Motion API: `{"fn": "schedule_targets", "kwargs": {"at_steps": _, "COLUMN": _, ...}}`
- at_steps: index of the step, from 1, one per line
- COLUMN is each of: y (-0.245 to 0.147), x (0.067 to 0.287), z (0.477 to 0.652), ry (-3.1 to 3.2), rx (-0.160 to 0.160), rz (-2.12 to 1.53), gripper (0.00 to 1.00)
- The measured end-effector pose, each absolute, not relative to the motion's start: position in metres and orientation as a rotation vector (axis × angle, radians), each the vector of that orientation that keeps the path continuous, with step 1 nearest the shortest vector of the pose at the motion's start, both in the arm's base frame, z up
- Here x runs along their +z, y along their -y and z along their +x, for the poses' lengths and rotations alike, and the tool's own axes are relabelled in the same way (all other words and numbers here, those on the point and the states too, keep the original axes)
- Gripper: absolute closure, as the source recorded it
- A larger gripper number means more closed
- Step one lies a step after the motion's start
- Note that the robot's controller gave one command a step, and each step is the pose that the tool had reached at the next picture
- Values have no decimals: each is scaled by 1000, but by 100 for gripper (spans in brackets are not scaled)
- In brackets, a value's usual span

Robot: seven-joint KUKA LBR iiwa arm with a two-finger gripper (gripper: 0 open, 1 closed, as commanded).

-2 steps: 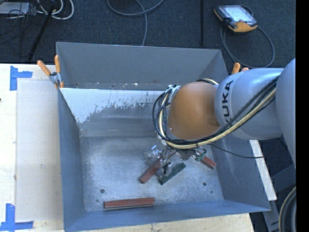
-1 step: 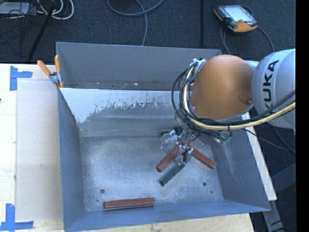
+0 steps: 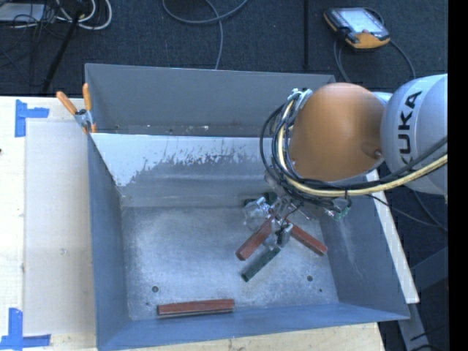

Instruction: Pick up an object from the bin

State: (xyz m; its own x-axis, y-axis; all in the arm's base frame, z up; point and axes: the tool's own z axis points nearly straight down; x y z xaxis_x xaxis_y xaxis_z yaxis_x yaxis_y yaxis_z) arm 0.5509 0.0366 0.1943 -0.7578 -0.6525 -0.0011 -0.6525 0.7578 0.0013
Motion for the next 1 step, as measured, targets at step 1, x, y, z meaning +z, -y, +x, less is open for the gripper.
{"fn": "schedule_targets", "kwargs": {"at_steps": 1, "y": -34, "x": 226, "z": 544, "ry": -2827, "rx": 8, "rz": -1387, "gripper": 100}}
